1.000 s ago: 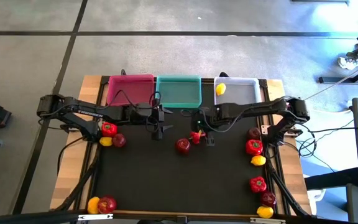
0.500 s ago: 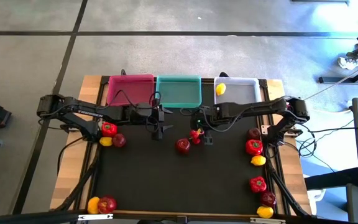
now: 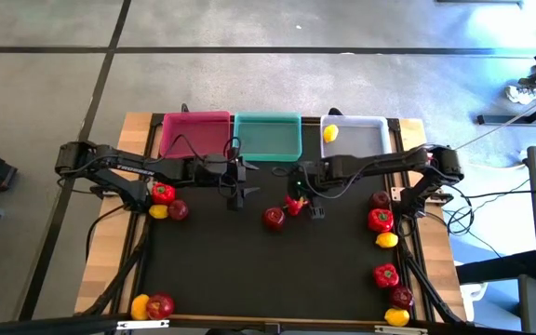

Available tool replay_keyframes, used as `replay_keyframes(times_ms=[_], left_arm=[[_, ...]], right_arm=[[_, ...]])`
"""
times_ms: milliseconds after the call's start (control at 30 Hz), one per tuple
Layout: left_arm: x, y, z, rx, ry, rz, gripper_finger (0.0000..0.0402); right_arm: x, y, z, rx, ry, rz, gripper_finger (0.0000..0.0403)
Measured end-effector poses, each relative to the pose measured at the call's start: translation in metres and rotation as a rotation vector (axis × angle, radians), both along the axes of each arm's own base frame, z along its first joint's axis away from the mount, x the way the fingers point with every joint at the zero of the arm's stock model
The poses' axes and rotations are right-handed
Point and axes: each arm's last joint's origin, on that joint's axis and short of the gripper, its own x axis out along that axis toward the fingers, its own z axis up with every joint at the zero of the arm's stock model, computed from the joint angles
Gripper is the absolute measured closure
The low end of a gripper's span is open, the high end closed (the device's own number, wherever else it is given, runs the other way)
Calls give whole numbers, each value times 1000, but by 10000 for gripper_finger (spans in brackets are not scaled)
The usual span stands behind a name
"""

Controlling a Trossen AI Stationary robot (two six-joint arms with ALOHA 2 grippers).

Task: Sort produce into baskets
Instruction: Put the red bell pepper into the green bin

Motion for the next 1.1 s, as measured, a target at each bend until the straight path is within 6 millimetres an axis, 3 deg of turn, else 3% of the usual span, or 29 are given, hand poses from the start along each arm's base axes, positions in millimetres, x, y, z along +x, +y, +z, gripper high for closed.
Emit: replay_keyframes(times_ms=[567,967,1100], left_arm=[[0,0,1,-6,-12,3,116],[3,0,5,-9,-66,7,116],[3,0,11,-10,-114,9,116]], right_arm=[[-4,0,-35,-37,-107,51,105],[-7,-1,-43,-56,-122,12,245],[-10,-1,-39,-54,-116,-9,269]])
